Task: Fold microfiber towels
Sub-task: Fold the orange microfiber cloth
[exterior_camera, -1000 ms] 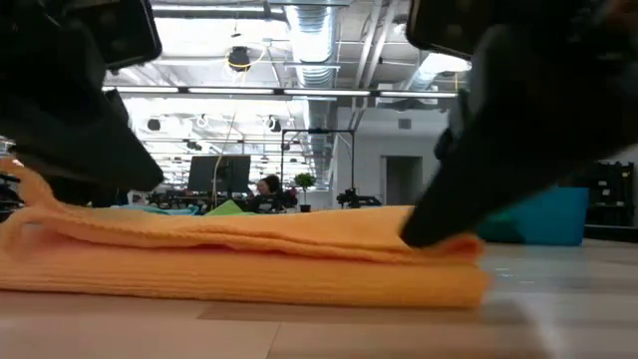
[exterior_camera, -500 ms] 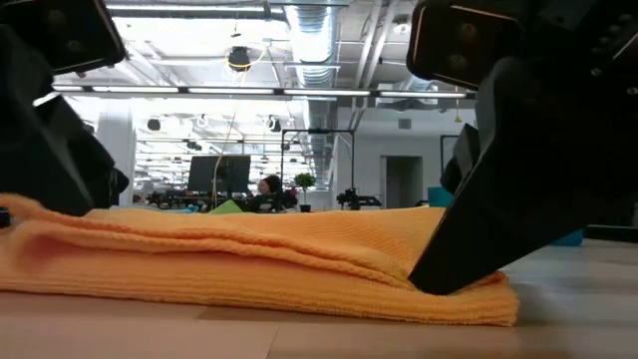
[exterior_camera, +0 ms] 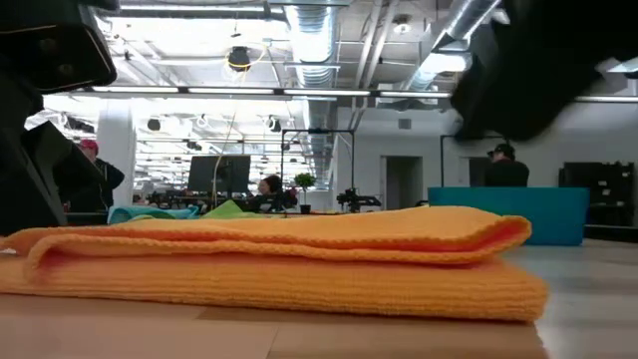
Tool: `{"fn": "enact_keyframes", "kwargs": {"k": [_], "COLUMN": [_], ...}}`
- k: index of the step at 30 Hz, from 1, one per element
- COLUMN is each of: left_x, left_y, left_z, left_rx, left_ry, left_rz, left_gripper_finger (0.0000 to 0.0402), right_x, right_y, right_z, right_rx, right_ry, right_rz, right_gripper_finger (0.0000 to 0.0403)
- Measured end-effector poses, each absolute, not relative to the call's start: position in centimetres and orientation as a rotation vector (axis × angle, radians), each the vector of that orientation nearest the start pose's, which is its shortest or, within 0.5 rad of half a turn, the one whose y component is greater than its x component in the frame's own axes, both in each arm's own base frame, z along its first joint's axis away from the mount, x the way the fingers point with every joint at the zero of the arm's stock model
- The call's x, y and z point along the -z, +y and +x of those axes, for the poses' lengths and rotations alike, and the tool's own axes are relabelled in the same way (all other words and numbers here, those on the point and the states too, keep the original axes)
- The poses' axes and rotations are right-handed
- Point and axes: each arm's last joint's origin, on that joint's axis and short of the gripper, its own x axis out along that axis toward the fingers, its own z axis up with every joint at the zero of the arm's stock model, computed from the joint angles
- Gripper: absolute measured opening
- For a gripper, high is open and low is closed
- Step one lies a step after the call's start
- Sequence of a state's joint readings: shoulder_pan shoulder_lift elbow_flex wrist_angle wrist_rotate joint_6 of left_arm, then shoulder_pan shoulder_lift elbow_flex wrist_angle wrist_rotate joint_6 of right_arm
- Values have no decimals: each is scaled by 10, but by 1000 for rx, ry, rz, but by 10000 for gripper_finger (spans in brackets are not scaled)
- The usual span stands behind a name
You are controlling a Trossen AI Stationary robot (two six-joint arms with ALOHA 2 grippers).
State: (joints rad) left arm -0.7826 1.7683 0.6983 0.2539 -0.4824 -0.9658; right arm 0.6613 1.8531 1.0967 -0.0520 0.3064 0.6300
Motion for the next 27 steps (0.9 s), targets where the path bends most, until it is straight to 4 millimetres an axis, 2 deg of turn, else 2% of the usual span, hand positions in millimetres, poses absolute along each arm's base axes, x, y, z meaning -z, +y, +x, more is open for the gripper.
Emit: {"fn": "enact_keyframes", "kwargs": {"k": [3, 6, 12, 15, 18, 23, 27], "left_x": [-112, -124, -148, -161, -168, -160, -137], "left_y": [-206, -206, -202, -200, -196, -183, -185], "left_z": [226, 225, 224, 225, 229, 248, 261], "left_rx": [-62, -57, -45, -82, -157, -218, -145], "left_ry": [711, 672, 586, 483, 370, 334, 383], "left_rz": [-484, -508, -508, -505, -458, -436, -444], "left_gripper_finger": [0, 0, 0, 0, 0, 0, 0], "right_x": [-167, -148, -107, -88, -77, -75, -77], "right_y": [225, 226, 232, 231, 231, 233, 232], "right_z": [302, 302, 316, 317, 317, 316, 316], "right_rx": [48, 141, 152, 187, 204, 208, 198], "right_ry": [645, 568, 532, 560, 575, 574, 583], "right_rz": [165, 139, 213, 258, 303, 333, 319], "right_gripper_finger": [59, 56, 47, 40, 31, 21, 21]}}
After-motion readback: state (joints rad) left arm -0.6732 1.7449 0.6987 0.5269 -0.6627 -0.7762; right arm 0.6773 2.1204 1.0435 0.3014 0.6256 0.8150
